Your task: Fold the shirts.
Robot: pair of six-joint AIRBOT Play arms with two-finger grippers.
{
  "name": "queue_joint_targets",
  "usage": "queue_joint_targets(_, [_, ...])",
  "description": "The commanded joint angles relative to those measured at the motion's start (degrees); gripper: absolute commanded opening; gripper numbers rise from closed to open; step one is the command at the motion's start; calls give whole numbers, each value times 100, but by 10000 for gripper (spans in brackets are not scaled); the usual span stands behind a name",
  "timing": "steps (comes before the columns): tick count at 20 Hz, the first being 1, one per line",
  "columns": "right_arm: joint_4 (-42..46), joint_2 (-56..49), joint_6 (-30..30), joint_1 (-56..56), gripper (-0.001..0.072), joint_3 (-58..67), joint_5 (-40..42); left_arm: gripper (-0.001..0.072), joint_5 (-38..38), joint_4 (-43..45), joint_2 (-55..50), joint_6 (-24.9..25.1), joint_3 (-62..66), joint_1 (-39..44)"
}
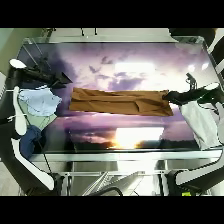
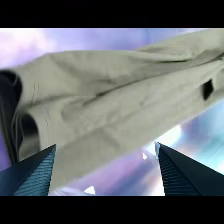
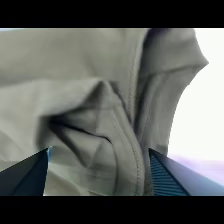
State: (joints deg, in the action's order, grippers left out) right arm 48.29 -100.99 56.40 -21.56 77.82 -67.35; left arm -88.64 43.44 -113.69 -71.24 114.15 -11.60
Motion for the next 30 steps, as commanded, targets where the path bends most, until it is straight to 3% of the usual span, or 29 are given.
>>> queue_joint_targets(1, [125,-339,63,98,717,24,-118,704,-306,-9,468,-146,-57,-205])
queue_joint_targets(6, [-70,-496,61,177,683,24,37,703,-267,-4,850,-144,-57,-42])
queue_joint_targets(7, [-107,-538,61,177,465,26,42,702,-260,-4,848,-144,-59,57])
queue_joint_targets(9, [-116,-599,63,175,163,24,-13,700,-173,-2,772,-146,-59,348])
queue_joint_targets(10, [-118,-592,61,177,18,26,-74,538,-114,0,708,-144,-59,549])
queue_joint_targets(12, [-114,-481,61,173,19,28,-238,88,133,2,501,-79,-59,1001])
queue_joint_targets(13, [-114,-376,59,168,19,33,-330,42,332,0,354,-83,-57,1266])
queue_joint_targets(19, [-227,804,219,170,19,459,-866,12,2170,0,-929,-420,-55,3121])
queue_joint_targets(23, [-1128,1213,192,170,19,916,-1196,12,3156,-4,-1508,-673,-57,3985])
queue_joint_targets(25, [-1421,1257,192,177,19,1141,-1360,12,3375,-13,-1659,-848,-31,4210])
queue_joint_targets(30, [-1458,1257,238,179,20,1311,-1609,12,3075,-262,-1705,-918,669,4186])
